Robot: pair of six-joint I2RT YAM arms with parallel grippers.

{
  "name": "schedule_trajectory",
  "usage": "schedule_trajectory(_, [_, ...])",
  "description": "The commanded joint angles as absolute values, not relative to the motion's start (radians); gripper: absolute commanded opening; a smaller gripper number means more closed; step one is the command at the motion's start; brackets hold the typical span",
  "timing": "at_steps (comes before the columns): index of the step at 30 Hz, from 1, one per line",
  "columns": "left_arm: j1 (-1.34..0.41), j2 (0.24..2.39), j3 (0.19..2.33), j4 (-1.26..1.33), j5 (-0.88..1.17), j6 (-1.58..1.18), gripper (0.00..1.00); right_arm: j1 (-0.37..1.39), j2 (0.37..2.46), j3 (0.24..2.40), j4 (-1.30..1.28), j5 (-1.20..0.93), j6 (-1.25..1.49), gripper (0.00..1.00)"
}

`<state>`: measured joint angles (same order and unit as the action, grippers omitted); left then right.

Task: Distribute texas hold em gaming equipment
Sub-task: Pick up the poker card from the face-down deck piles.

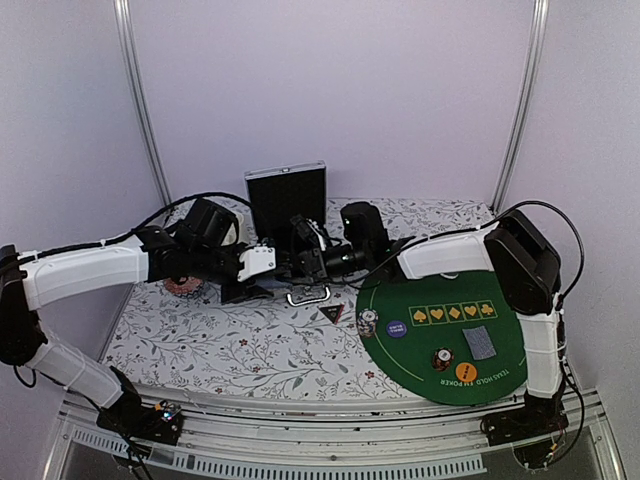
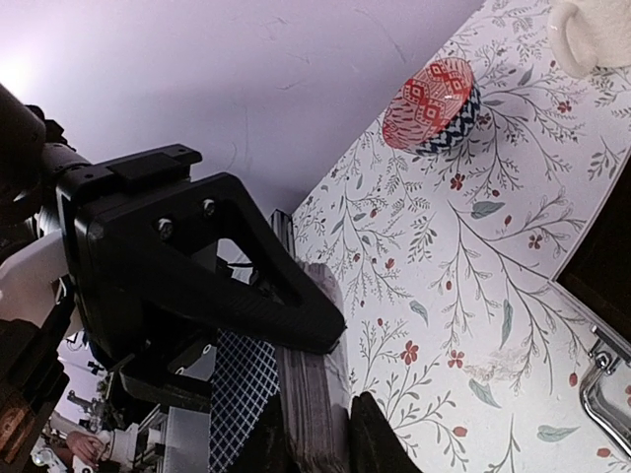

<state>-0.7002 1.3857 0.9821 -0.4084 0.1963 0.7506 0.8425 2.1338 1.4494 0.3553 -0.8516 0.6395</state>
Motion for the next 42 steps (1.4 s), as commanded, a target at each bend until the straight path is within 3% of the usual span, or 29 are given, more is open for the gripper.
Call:
schedule_trajectory(1, [-0.713,1.364,0.975,-0.371,0.201,0.746,0.47,0.860,2.131,1.485,0.385,-0.938,0.624,0.10])
schedule_trajectory(2, [-0.713,1.364,0.974,-0.371,0.203,0.747,0.47,0.860,2.128,1.484,0.386,-0.944,0.620,0.04])
schedule_trajectory(5, [-0.713,1.366,0.971,-0.372,0.206,0.746,0.52,0.860,2.116,1.480,0.385,-0.964,0.607,0.02])
schedule_trajectory(8, [-0.713,1.379,0.966,-0.397,0.219,0.748,0.80,0.860,2.099,1.477,0.383,-0.976,0.590,0.02])
schedule_trajectory(11, [-0.713,1.387,0.966,-0.404,0.213,0.744,0.88,0.860,2.078,1.472,0.383,-0.979,0.579,0.02])
schedule_trajectory(17, [-0.712,1.391,0.963,-0.408,0.201,0.743,0.89,0.860,2.051,1.454,0.382,-0.982,0.568,0.02])
schedule_trajectory(27, [-0.711,1.404,0.993,-0.425,0.239,0.736,0.71,0.860,2.044,1.456,0.365,-0.955,0.554,0.02])
schedule_trajectory(39, [-0.712,1.368,0.983,-0.396,0.247,0.728,0.75,0.860,2.044,1.478,0.280,-0.901,0.502,0.02])
schedule_trajectory(42, [-0.712,1.369,0.982,-0.396,0.246,0.729,0.71,0.861,2.043,1.483,0.276,-0.903,0.500,0.02])
